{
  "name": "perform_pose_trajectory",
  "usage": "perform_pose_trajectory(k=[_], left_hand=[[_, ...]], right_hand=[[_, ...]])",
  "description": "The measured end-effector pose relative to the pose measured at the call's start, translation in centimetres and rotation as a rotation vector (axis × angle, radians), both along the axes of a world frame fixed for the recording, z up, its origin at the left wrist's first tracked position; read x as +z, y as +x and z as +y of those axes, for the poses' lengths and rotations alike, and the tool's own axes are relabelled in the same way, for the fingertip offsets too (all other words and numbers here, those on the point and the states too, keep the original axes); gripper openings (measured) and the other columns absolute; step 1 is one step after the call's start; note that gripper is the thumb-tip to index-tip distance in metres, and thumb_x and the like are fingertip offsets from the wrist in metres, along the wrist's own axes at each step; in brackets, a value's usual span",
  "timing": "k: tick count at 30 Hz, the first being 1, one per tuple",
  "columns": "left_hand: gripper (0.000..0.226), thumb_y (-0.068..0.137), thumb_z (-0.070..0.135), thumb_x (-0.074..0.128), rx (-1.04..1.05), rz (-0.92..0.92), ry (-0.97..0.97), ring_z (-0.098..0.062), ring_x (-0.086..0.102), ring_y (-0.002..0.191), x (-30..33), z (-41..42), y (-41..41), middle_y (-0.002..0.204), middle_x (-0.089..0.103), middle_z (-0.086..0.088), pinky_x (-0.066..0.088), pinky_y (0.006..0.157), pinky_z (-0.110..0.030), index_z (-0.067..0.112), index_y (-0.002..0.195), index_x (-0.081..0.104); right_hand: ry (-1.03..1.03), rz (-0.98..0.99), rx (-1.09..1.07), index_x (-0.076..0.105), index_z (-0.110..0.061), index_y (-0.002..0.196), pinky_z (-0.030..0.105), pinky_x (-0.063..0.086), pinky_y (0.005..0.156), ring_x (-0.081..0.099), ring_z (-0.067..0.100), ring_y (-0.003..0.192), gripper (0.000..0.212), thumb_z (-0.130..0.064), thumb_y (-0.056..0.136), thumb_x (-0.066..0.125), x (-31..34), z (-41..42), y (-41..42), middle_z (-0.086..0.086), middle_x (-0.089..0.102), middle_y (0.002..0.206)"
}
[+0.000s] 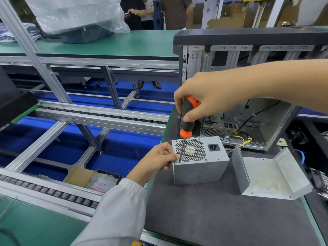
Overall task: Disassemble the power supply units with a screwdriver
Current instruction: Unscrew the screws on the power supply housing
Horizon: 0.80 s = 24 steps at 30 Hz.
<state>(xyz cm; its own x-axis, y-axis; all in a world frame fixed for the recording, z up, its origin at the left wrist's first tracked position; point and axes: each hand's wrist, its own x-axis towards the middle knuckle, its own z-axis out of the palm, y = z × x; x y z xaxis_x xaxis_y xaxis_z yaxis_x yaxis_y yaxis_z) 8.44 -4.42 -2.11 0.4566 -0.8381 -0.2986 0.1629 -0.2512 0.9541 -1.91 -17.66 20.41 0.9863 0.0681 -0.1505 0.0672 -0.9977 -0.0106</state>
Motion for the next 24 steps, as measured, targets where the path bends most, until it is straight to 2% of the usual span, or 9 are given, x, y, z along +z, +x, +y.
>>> perform_pose_trajectory(k=[7, 10, 12, 15, 17, 19, 21, 24], left_hand=[[0.027, 0.089, 0.003, 0.066, -0.012, -0.005, 0.001, -0.007, 0.036, 0.046, 0.2, 0.1, 0.0, 0.061, 0.053, 0.000, 0.033, 0.046, -0.020, 0.014, 0.076, 0.045], [0.026, 0.088, 0.003, 0.066, -0.010, -0.011, 0.004, -0.008, 0.037, 0.046, 0.3, 0.0, -0.1, 0.065, 0.054, -0.003, 0.034, 0.047, -0.020, 0.013, 0.077, 0.045], [0.025, 0.089, 0.002, 0.065, -0.011, -0.016, 0.007, -0.008, 0.036, 0.046, 0.3, 0.0, -0.1, 0.065, 0.054, -0.003, 0.034, 0.047, -0.020, 0.013, 0.077, 0.044], [0.024, 0.090, 0.003, 0.063, -0.026, -0.029, 0.012, -0.007, 0.037, 0.046, 0.4, 0.1, -0.1, 0.073, 0.056, -0.009, 0.033, 0.047, -0.020, 0.013, 0.078, 0.044], [0.022, 0.093, 0.013, 0.063, -0.030, -0.135, -0.005, -0.008, 0.035, 0.049, 0.6, 0.4, -0.1, 0.067, 0.050, -0.003, 0.032, 0.049, -0.021, 0.013, 0.079, 0.046], [0.022, 0.097, 0.029, 0.059, 0.011, -0.252, -0.110, -0.009, 0.030, 0.052, 1.4, 0.5, -0.1, 0.059, 0.038, 0.007, 0.028, 0.052, -0.023, 0.012, 0.082, 0.055], [0.027, 0.097, 0.042, 0.053, 0.029, -0.217, -0.292, -0.008, 0.027, 0.054, 2.9, 0.5, -0.3, 0.059, 0.030, 0.010, 0.028, 0.053, -0.023, 0.020, 0.095, 0.069], [0.029, 0.093, 0.044, 0.055, -0.069, -0.292, -0.454, -0.002, 0.039, 0.059, 5.6, 0.4, -0.2, 0.063, 0.049, 0.016, 0.036, 0.058, -0.015, 0.030, 0.112, 0.072]], right_hand=[[0.009, 0.007, 0.002, 0.061, -0.031, 0.095, 0.017, 0.035, 0.057, 0.049, 0.000, 0.070, 0.014, -0.041, 0.086, 0.064, 0.0, 0.0, 0.0, -0.019, 0.050, 0.081], [0.020, -0.004, 0.004, 0.061, -0.029, 0.091, 0.018, 0.035, 0.056, 0.053, 0.002, 0.067, 0.015, -0.042, 0.085, 0.064, -0.1, 0.2, 0.1, -0.014, 0.057, 0.078], [0.023, -0.015, -0.004, 0.062, -0.024, 0.089, 0.020, 0.041, 0.057, 0.061, 0.006, 0.062, 0.022, -0.046, 0.087, 0.061, -0.5, 0.3, 0.5, -0.006, 0.066, 0.071], [-0.043, -0.056, -0.020, 0.057, -0.012, 0.083, 0.028, 0.051, 0.058, 0.063, 0.012, 0.050, 0.042, -0.053, 0.092, 0.049, -1.3, 0.5, 0.8, 0.000, 0.061, 0.049], [-0.196, -0.132, -0.025, 0.048, -0.010, 0.076, 0.030, 0.043, 0.049, 0.057, 0.020, 0.052, 0.049, -0.056, 0.093, 0.043, -1.8, 0.7, 0.9, 0.003, 0.053, 0.052], [-0.330, -0.224, 0.007, 0.037, -0.014, 0.067, 0.027, 0.028, 0.044, 0.041, 0.017, 0.052, 0.052, -0.058, 0.093, 0.041, -1.8, 0.9, 0.9, 0.003, 0.040, 0.059], [-0.339, -0.196, 0.070, 0.038, -0.018, 0.066, 0.028, 0.028, 0.047, 0.042, 0.019, 0.056, 0.048, -0.058, 0.093, 0.041, -1.5, 1.0, 1.1, 0.002, 0.042, 0.061], [-0.303, -0.018, 0.151, 0.046, -0.022, 0.080, 0.024, 0.031, 0.052, 0.046, 0.009, 0.060, 0.035, -0.053, 0.095, 0.041, -0.5, 0.5, 1.6, 0.000, 0.061, 0.069]])
